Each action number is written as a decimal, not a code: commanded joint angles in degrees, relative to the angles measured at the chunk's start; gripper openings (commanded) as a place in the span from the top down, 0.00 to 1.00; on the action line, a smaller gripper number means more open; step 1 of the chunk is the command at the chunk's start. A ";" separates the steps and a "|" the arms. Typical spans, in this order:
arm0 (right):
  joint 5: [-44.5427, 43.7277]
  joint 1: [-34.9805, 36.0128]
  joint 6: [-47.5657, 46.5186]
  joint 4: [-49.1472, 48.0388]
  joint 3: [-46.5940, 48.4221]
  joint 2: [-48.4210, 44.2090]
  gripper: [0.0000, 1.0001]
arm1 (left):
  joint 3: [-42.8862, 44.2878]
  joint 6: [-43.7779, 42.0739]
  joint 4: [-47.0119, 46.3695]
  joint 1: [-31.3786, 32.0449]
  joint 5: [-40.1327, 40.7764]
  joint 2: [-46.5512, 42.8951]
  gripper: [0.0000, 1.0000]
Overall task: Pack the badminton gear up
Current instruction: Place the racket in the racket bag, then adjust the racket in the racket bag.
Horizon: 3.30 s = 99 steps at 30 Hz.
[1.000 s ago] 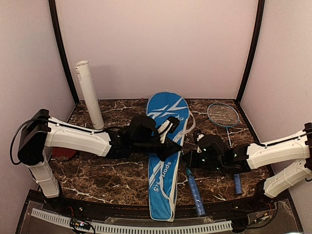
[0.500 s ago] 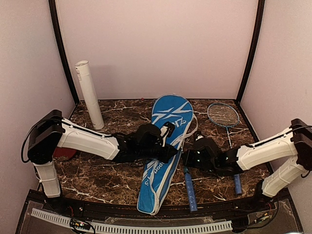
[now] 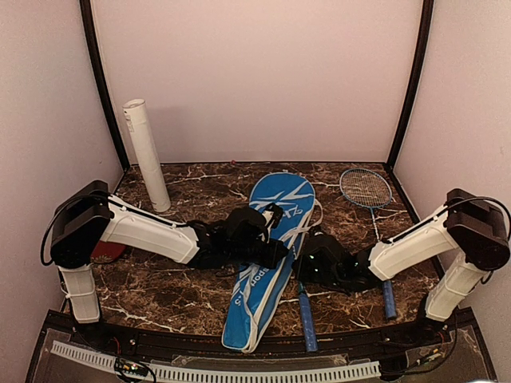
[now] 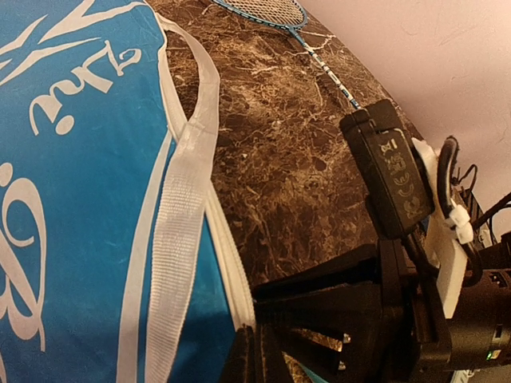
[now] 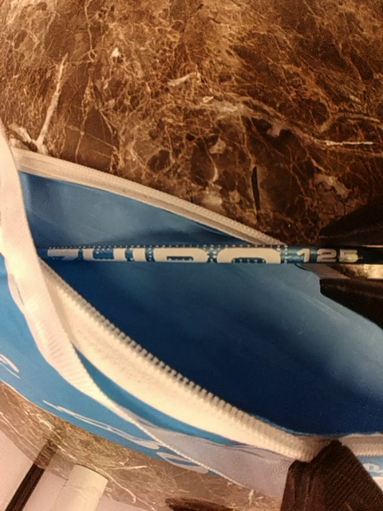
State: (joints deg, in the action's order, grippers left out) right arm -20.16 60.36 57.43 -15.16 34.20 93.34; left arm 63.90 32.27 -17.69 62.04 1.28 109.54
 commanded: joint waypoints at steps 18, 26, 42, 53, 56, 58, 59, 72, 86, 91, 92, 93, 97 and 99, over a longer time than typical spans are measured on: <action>5.06 1.08 -2.93 10.35 -9.61 -21.96 0.43 | 0.79 0.18 2.14 -0.34 0.43 -1.25 1.00; 13.65 4.85 -1.12 14.58 -13.49 -29.36 0.43 | 0.79 0.47 2.26 -0.34 0.35 -1.52 1.00; 21.70 7.48 3.36 5.61 -20.88 -32.28 0.46 | 0.31 0.64 2.38 -0.34 0.37 -2.13 1.00; 30.70 8.27 5.22 -0.97 -19.54 -22.15 0.55 | 0.13 0.85 2.11 -0.34 0.37 -2.22 1.00; 31.39 8.21 4.82 -0.19 -17.68 -19.14 0.61 | 0.09 0.80 2.08 -0.34 0.25 -2.17 1.00; 31.86 8.21 4.42 -0.20 -16.55 -18.05 0.67 | 0.09 0.86 2.13 -0.34 0.30 -2.21 1.00; 32.07 8.23 4.13 -0.40 -15.85 -17.65 0.71 | 0.09 0.84 2.13 -0.34 0.30 -2.14 1.00; 32.86 7.93 3.06 -4.24 -8.18 -14.68 0.82 | 0.25 1.83 1.11 -0.34 -0.70 -1.78 1.00; 30.64 5.27 2.91 -8.24 -4.07 -7.41 0.82 | 0.71 1.38 2.91 0.19 -0.04 -1.32 0.99; 29.98 5.27 4.18 -8.38 -5.22 -7.85 0.82 | 1.57 -0.84 7.27 0.31 2.68 -3.94 0.76; 29.85 5.26 4.36 -8.33 -5.40 -7.90 0.82 | 1.53 -1.29 8.08 0.40 3.20 -4.83 0.73; 29.77 5.29 4.56 -8.33 -5.53 -7.91 0.82 | 1.44 -1.57 8.97 0.55 3.68 -5.78 0.69; 29.53 5.24 5.12 -8.49 -5.64 -7.66 0.82 | 0.46 -1.76 13.59 2.09 5.97 -9.44 0.60; 29.33 5.28 5.50 -8.70 -5.76 -7.50 0.81 | -0.46 -0.76 15.66 3.04 6.54 -10.89 0.56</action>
State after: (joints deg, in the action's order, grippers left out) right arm 10.76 65.93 62.65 -20.23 28.23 85.62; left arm 64.14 31.51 -7.44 63.35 5.43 104.57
